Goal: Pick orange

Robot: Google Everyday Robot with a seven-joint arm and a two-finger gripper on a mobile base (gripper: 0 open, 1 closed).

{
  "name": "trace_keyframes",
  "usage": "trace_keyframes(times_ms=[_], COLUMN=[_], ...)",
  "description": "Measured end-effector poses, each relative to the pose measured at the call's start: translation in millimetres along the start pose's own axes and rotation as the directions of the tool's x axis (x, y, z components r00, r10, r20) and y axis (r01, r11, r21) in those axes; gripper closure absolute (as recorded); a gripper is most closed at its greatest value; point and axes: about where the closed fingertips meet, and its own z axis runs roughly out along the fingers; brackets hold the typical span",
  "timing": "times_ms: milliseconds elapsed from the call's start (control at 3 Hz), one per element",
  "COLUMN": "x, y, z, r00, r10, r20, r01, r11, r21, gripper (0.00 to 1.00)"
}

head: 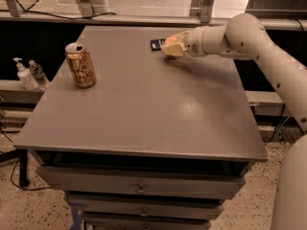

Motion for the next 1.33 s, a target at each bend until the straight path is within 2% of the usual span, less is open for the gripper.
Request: trace_keyframes(times_ms=[333,667,1000,1333], x=[-30,-67,-105,-112], y=[7,31,70,77], z=[-14,-38,-66,-66], r00=[0.998,0.986,0.961,0.956], r10=[-0.038,-0.091,-0.143,-0.149], r20=[0.057,0.139,0.235,0.252], r01=[0.038,0.094,0.162,0.172], r11=[0.9993,0.9954,0.9848,0.9825], r21=[0.001,-0.016,-0.064,-0.072], gripper=[1.00,1.00,1.00,1.00])
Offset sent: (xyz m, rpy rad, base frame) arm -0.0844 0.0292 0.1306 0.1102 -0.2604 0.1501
